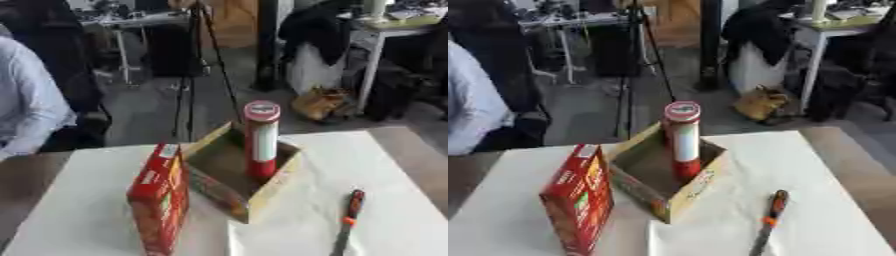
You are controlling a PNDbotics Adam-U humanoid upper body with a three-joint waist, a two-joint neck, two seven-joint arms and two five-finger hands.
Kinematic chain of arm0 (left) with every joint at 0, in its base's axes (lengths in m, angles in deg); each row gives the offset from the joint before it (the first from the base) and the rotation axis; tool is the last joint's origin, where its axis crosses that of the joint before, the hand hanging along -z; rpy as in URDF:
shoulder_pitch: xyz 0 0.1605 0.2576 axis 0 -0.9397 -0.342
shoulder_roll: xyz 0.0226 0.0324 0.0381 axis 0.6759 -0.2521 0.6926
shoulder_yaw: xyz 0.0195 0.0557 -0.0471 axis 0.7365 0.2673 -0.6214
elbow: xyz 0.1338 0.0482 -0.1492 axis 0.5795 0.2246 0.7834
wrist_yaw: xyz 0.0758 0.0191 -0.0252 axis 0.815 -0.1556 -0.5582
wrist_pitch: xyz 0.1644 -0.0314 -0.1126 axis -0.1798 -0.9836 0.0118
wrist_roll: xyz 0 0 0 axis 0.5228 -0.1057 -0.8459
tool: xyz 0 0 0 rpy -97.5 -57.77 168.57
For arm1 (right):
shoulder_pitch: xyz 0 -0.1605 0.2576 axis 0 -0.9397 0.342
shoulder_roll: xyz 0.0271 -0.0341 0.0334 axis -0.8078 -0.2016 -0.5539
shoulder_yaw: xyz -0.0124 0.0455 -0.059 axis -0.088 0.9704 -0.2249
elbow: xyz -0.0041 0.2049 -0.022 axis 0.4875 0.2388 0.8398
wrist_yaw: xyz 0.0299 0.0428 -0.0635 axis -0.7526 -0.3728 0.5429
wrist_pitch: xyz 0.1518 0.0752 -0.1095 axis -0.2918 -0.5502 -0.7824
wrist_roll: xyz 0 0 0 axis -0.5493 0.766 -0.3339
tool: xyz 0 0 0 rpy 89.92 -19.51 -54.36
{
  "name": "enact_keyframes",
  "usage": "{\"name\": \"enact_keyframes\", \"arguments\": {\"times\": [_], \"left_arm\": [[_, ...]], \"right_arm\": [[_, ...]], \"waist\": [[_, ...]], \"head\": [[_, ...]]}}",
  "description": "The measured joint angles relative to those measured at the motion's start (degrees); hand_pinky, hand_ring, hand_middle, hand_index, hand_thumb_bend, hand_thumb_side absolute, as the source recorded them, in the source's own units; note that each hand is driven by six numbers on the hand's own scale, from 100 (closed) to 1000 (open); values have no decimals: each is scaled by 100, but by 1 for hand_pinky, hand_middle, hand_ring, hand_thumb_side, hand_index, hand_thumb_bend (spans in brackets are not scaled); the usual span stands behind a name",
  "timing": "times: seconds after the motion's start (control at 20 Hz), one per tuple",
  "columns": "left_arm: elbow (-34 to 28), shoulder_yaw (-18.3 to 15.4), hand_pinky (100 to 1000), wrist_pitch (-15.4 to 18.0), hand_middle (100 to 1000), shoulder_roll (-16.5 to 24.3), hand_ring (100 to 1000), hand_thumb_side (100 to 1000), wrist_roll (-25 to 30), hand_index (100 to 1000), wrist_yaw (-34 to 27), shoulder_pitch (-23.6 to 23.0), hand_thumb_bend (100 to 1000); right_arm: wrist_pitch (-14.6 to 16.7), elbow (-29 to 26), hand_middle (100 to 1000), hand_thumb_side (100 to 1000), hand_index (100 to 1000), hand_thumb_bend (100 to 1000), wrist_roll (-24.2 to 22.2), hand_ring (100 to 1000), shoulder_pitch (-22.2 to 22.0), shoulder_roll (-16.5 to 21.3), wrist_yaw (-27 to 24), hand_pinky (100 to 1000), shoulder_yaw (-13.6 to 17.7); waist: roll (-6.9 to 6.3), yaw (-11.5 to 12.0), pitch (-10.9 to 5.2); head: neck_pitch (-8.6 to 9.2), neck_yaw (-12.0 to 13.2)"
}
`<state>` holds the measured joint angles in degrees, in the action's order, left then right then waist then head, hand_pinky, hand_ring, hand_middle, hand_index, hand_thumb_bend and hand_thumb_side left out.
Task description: Pick up objects on the table and place them in the box.
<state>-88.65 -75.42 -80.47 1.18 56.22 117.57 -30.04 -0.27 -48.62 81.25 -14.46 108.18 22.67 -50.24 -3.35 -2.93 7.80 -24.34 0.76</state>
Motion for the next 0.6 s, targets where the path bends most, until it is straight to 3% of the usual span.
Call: {"name": "enact_keyframes", "arguments": {"times": [0.6], "left_arm": [[0, 32, 1000, 15, 964, 0, 1000, 1000, 101, 1000, 0, -41, 373]], "right_arm": [[133, 0, 929, 1000, 885, 100, -101, 924, 0, 0, -104, 890, -19]], "waist": [[-3, -8, 29]], "head": [[65, 50]]}}
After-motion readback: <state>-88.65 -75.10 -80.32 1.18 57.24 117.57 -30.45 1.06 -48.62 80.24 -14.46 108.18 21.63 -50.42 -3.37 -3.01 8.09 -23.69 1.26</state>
